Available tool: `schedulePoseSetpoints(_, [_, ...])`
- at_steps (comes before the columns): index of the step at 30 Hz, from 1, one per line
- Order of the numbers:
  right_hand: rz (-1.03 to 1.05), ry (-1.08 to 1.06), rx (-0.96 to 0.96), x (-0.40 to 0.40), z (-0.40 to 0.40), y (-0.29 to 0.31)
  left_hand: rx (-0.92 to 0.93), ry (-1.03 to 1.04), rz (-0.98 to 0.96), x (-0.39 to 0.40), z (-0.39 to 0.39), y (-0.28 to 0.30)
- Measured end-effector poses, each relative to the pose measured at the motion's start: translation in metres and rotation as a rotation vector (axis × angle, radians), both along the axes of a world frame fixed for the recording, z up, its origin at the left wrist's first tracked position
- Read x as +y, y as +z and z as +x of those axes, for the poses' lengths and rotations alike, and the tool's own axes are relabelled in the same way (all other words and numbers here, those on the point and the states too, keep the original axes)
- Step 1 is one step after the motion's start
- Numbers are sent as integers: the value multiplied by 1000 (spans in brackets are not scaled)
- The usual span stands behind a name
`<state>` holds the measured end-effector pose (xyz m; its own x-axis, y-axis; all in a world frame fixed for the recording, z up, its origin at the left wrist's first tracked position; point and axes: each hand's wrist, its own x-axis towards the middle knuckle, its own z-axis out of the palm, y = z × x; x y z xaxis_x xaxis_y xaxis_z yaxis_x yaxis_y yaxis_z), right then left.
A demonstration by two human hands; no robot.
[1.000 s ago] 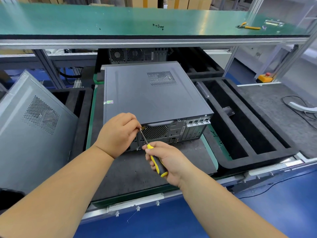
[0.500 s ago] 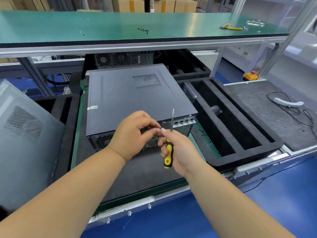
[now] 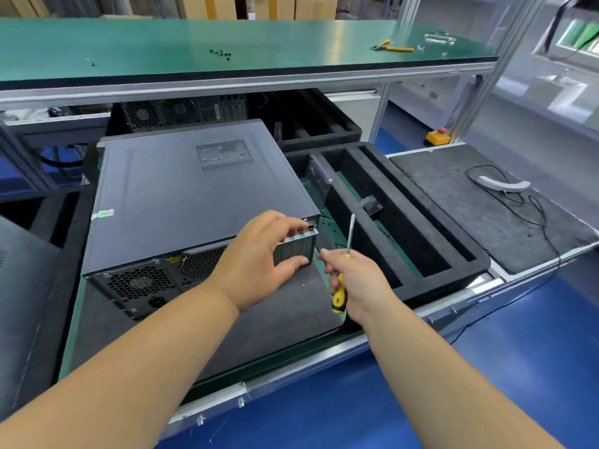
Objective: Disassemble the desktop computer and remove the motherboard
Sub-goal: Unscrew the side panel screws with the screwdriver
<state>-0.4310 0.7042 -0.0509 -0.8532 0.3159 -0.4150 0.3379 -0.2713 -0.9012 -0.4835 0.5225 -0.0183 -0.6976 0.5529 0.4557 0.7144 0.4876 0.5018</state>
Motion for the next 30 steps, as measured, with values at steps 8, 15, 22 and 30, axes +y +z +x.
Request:
schedulePoseSetpoints(8, [152,-147,-336,73,-34,-41,76,258,-79,-7,-7,-2])
schedulePoseSetpoints(15, [111,-184,-374,86,-47,-54,55,276,-154,-13,-9,-4])
schedulePoseSetpoints(22, [71,-109,-340,69,-48,-48,12,232,-205,-8,-20,-6])
schedulePoseSetpoints(30, [258,97,93,16,-8,-9,79,155,-338,17,-44,1])
